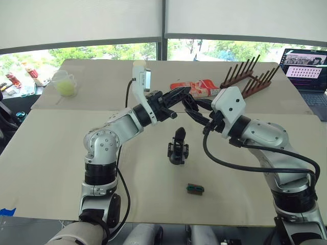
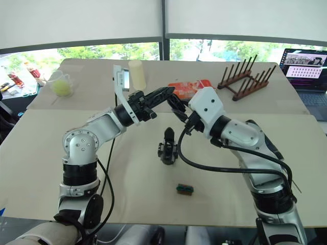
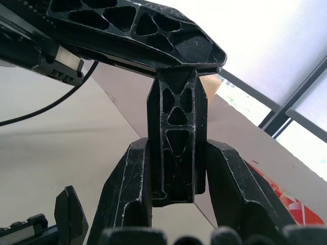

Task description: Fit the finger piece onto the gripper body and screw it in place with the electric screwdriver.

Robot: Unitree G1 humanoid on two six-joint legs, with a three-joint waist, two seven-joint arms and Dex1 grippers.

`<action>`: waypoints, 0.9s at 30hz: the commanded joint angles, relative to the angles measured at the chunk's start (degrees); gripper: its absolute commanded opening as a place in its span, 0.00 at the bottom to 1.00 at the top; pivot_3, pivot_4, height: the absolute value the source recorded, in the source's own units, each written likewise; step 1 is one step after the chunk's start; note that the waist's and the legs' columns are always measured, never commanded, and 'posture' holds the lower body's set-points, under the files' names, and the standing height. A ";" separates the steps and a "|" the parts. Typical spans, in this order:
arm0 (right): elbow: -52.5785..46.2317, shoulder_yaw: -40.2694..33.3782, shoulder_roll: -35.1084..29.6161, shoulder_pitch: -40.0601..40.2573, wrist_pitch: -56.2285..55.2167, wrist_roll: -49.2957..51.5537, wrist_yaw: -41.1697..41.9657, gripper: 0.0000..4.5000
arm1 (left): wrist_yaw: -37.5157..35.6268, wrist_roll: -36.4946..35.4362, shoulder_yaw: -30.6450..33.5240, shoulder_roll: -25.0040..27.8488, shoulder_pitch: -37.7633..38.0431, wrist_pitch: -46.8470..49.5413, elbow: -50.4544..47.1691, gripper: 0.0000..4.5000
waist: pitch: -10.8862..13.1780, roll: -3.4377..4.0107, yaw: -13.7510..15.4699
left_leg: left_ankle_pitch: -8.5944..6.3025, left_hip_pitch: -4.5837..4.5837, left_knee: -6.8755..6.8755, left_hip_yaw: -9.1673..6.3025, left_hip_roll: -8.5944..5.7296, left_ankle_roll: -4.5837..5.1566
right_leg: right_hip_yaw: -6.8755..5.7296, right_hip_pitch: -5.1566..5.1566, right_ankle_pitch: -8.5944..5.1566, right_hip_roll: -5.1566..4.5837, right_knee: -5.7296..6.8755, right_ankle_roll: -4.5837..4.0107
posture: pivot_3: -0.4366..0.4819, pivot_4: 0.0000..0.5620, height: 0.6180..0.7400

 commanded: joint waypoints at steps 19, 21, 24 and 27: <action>11.81 -8.62 -8.77 -17.83 36.03 45.93 20.02 0.60 | -45.74 6.35 -13.89 20.17 -12.13 -2.99 6.64 0.00 | 0.01 0.01 -1.28 | 0.08 -0.25 -0.15 -0.07 0.05 0.28 | -0.02 -0.17 0.03 -0.32 -0.23 -0.10 | 0.48 0.27 1.00; 12.25 -8.23 -8.32 -18.69 36.05 45.48 19.40 0.45 | -45.46 6.81 -13.84 19.64 -11.47 -3.18 6.09 0.00 | 0.01 0.01 -1.31 | 0.16 -0.59 -0.01 -0.07 0.05 0.41 | -0.04 -0.54 0.05 -0.33 -0.14 -0.11 | 0.48 0.27 1.00; 11.68 -7.69 -9.06 -18.93 35.93 45.24 20.35 0.45 | -44.93 6.83 -13.27 19.17 -11.00 -2.66 5.50 0.00 | 0.01 0.01 -1.26 | 0.20 -0.91 0.14 -0.09 0.01 0.44 | -0.16 -0.87 0.07 -0.36 0.00 -0.14 | 0.48 0.27 1.00; 10.54 -6.88 -10.27 -18.65 34.88 44.59 22.38 0.45 | -45.02 7.14 -13.15 19.30 -10.63 -2.83 5.01 0.00 | 0.01 0.01 -1.29 | 0.20 -0.91 0.13 -0.09 -0.03 0.45 | -0.18 -0.86 0.07 -0.37 -0.05 -0.14 | 0.48 0.27 1.00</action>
